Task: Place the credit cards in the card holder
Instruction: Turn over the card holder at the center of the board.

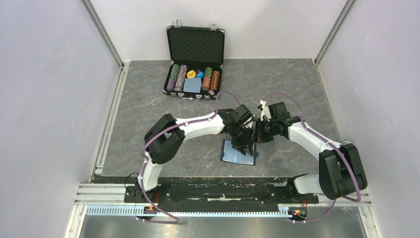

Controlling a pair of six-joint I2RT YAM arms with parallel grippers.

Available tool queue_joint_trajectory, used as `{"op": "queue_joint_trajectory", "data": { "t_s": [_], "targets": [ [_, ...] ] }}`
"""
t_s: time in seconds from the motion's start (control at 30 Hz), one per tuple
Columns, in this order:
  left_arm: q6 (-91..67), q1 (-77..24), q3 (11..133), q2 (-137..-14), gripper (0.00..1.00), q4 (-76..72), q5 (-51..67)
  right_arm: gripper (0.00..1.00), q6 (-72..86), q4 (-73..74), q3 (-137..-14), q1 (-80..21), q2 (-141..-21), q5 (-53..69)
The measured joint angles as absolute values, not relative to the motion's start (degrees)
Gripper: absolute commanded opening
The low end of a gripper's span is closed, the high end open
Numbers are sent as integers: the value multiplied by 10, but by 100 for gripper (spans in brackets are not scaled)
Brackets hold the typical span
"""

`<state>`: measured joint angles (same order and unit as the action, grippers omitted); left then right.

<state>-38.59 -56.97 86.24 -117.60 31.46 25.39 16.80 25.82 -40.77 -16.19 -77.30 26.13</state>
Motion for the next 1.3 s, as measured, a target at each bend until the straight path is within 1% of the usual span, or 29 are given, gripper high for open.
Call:
{"op": "queue_joint_trajectory", "data": {
  "t_s": [0.47,0.7,0.87,1.07,1.2,1.3],
  "targets": [
    [-387,-564,854,-1176,46,295,257,3,146,258,-385,-162,-799,252],
    [-391,-541,783,-1139,48,244,257,4,143,258,-385,-162,-799,248],
    [-412,-489,695,-1053,49,180,259,5,143,261,-395,-162,-800,248],
    [-448,-395,595,-946,51,112,259,7,149,262,-452,-168,-818,255],
    [-454,-337,562,-909,51,109,256,13,158,263,-515,-188,-850,258],
    [-452,-305,560,-897,46,132,242,19,166,263,-568,-209,-876,263]
  ]
}}
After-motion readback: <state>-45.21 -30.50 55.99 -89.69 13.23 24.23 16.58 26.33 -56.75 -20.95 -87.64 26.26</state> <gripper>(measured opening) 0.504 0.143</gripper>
